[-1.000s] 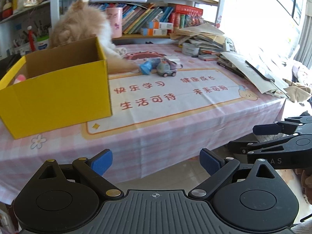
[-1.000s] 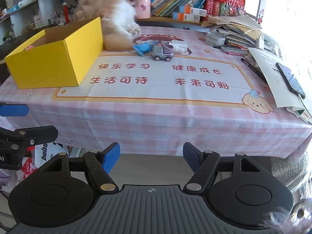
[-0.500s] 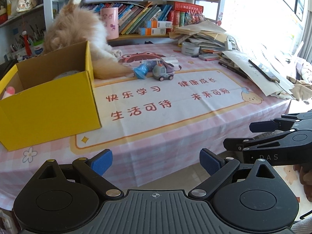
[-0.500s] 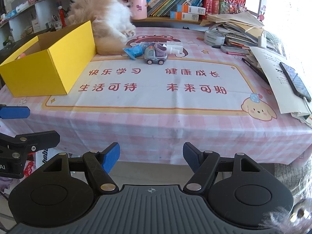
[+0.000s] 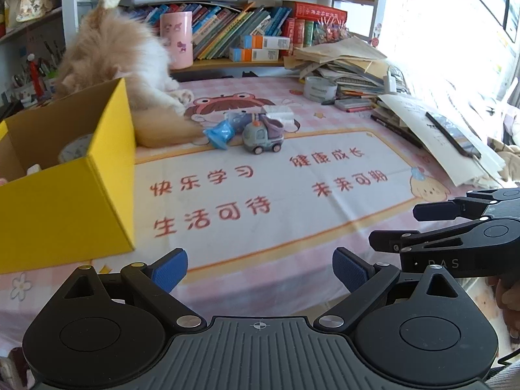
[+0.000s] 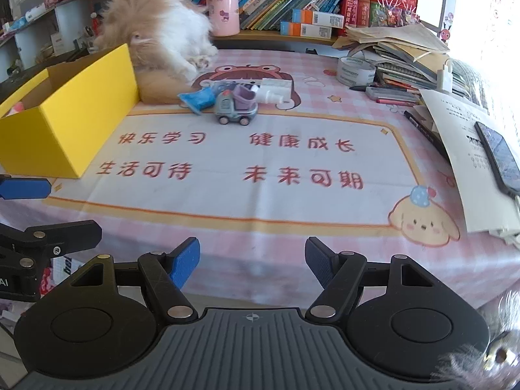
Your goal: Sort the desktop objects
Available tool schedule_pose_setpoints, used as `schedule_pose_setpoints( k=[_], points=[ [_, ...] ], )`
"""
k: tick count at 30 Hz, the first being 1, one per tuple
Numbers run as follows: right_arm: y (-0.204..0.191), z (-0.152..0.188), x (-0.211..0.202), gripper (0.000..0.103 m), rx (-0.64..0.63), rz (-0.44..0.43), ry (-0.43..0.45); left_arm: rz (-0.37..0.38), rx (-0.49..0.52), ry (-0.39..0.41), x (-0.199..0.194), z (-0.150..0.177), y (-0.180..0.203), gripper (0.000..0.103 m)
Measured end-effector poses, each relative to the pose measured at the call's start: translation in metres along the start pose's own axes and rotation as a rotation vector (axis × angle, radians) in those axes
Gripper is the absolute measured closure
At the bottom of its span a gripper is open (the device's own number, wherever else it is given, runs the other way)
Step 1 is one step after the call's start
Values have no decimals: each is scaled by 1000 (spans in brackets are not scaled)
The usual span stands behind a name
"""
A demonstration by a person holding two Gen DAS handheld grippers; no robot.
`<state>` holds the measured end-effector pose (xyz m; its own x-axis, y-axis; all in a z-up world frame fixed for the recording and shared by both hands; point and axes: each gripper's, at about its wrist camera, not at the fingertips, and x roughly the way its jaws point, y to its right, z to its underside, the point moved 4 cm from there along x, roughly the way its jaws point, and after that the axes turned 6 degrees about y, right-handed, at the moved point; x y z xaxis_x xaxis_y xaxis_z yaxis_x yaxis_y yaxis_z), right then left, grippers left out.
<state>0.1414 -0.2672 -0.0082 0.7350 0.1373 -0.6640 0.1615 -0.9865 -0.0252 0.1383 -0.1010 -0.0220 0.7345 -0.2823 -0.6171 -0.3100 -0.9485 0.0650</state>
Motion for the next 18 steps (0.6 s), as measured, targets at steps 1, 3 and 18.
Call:
schedule_pose_setpoints(
  k=[1, 3, 18],
  points=[
    [4, -2, 2, 34, -1, 0, 1, -2, -2, 1, 4, -3, 2, 5],
    [14, -6, 8, 34, 0, 1, 3, -7, -4, 4, 11, -8, 7, 5],
    [65, -36, 49, 34, -11, -62, 1, -100, -14, 26, 57, -47, 30, 5]
  ],
)
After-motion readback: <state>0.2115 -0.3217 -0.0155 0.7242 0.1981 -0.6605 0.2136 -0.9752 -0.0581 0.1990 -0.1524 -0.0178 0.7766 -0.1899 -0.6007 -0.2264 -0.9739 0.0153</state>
